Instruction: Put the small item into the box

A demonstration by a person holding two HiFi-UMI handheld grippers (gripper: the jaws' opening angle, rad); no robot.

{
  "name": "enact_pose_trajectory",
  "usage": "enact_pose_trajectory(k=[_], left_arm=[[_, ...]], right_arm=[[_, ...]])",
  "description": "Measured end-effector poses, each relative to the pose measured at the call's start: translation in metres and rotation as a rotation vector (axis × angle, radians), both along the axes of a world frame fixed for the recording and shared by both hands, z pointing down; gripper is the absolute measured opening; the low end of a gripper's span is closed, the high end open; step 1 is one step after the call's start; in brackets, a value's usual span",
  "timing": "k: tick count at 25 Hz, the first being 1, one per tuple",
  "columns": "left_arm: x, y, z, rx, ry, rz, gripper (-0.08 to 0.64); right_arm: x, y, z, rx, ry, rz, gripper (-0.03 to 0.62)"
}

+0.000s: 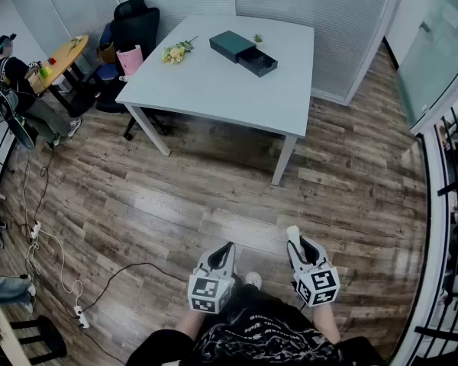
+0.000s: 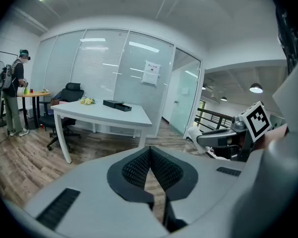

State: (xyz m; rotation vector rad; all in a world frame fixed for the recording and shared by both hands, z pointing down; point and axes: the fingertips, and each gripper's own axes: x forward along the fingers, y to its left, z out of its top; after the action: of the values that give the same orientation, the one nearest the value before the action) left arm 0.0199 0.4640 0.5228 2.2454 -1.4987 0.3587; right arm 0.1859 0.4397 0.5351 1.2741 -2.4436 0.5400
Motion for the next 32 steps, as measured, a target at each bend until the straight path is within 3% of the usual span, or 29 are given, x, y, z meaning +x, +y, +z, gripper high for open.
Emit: enact_pose_trajectory(k=[8,15,32], left_arm=[[-0.015,0.005,-0.009,0.052,-0.014,0.004,0.017],[-0.042,-0.006,-0.014,0.070,0.007,-0.010,0.017],[-0.091,-0.049,-0.001,0.085,0.004,0.081,0.017]], right_arm=[[-0.013,0.002,-0.007,0.050,0.021,0.036,0.124],[-0.022,-0.011,-0.016,0.078,-0.002,0.137,0.126],[-0.053,-0.034,-0.008,0.117,-0.011,0.296,0.129]])
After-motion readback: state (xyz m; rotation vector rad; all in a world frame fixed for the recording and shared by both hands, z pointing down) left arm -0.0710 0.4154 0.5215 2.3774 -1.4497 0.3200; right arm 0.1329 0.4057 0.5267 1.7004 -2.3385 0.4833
